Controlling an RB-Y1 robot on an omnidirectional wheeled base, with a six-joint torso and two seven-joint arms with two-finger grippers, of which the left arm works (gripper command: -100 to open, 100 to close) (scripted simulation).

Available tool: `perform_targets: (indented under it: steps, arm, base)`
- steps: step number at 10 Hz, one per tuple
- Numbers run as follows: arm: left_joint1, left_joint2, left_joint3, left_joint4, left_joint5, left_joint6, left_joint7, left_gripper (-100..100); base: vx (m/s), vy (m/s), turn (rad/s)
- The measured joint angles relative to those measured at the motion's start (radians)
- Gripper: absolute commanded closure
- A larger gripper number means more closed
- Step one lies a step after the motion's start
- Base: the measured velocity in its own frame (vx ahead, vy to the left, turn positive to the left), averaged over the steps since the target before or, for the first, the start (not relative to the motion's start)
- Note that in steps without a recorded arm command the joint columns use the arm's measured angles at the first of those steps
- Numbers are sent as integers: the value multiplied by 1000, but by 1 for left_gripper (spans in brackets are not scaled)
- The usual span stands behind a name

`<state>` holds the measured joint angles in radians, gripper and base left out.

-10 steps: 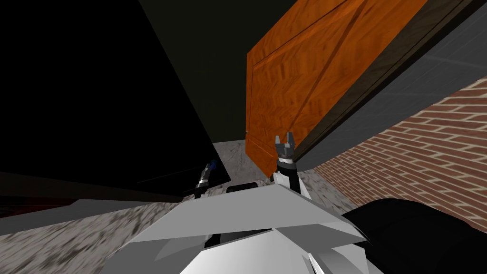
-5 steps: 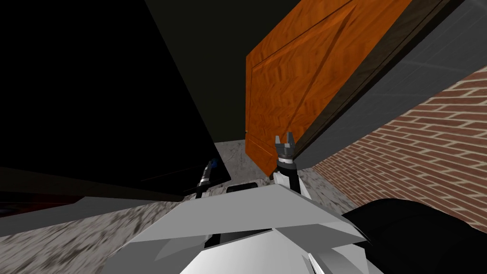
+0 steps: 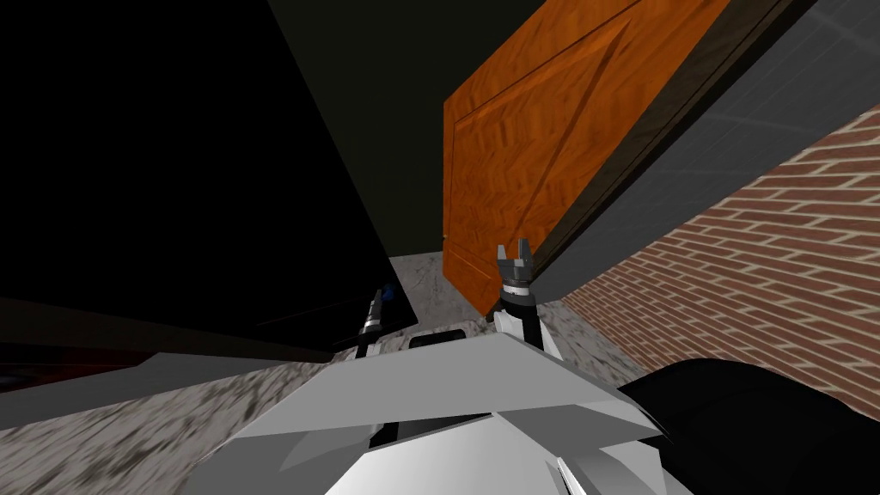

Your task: Push the door open

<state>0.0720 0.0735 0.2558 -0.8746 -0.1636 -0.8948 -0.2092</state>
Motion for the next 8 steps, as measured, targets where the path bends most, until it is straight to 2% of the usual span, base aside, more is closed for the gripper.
perform_targets:
  steps: [1,3,6,8]
  arm:
    - [-4,1,-5,5,10,-1,22,-100]
    - [-17,2,-23,22,47,-5,76,-100]
    - [-27,1,-43,32,83,-4,146,-100]
    - [-41,1,-63,49,122,-7,201,-100]
  base:
    - [-37,14,-20]
    - [-47,12,-20]
    - [-41,19,-19]
    - [-53,18,-23]
